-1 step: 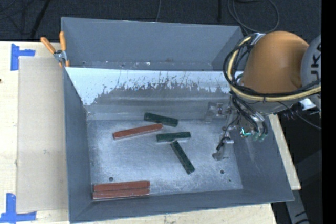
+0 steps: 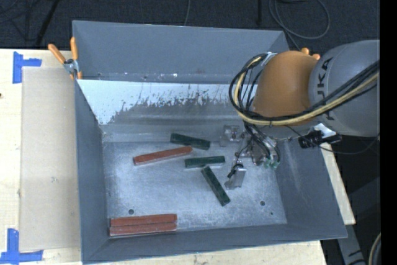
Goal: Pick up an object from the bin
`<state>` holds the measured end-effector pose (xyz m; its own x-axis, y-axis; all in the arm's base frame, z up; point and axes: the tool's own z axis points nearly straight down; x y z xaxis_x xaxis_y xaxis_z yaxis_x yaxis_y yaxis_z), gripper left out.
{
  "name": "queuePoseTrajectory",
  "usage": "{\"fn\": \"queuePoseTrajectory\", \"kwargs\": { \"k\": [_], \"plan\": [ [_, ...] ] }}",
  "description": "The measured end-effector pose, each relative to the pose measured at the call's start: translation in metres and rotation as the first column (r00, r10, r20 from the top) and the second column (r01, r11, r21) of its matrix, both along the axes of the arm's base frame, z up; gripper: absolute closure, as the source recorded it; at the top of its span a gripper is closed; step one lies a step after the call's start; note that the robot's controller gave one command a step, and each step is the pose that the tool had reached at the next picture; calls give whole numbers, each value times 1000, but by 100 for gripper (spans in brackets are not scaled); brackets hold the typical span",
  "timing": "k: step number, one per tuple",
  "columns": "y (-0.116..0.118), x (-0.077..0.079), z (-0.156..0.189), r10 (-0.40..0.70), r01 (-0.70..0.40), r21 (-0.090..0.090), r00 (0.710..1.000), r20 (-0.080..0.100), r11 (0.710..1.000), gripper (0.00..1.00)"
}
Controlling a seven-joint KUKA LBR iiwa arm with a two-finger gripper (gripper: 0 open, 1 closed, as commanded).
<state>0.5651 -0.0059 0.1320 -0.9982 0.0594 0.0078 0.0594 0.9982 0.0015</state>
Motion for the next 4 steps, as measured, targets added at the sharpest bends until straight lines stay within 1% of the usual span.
{"fn": "queuePoseTrajectory", "kwargs": {
  "k": [1,2,3,4],
  "plan": [
    [44,46,-63,94,-94,-1,996,8,996,0],
    [43,52,-53,92,-92,-2,995,30,996,100],
    [43,47,-59,93,-93,-2,996,13,996,0],
    [110,50,-61,184,-184,0,983,13,983,0]
  ]
}}
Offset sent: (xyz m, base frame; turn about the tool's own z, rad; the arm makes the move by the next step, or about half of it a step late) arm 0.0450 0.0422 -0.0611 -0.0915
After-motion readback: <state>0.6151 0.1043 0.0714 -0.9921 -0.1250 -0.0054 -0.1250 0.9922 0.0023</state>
